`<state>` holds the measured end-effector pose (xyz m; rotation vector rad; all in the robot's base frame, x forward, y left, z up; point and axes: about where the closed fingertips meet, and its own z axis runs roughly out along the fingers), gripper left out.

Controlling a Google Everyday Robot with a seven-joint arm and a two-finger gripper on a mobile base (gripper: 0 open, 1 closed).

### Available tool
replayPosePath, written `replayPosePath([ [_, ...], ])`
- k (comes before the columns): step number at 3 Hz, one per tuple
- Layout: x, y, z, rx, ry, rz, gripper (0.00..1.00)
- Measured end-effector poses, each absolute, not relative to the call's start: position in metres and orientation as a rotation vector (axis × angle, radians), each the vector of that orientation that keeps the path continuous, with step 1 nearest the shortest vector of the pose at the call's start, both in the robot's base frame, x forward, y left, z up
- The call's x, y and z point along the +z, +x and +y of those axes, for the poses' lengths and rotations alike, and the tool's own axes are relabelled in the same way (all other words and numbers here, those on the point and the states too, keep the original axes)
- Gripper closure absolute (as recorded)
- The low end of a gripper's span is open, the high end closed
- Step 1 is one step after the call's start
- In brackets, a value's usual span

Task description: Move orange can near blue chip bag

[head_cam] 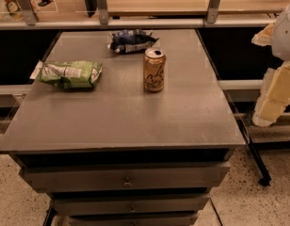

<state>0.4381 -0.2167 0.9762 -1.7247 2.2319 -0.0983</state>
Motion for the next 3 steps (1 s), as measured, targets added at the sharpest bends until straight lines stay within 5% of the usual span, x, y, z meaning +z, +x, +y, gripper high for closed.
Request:
replayPosePath([
  [3,0.9787,0.4393,-0.2217,0.002,-1.595,2.225,0.00],
])
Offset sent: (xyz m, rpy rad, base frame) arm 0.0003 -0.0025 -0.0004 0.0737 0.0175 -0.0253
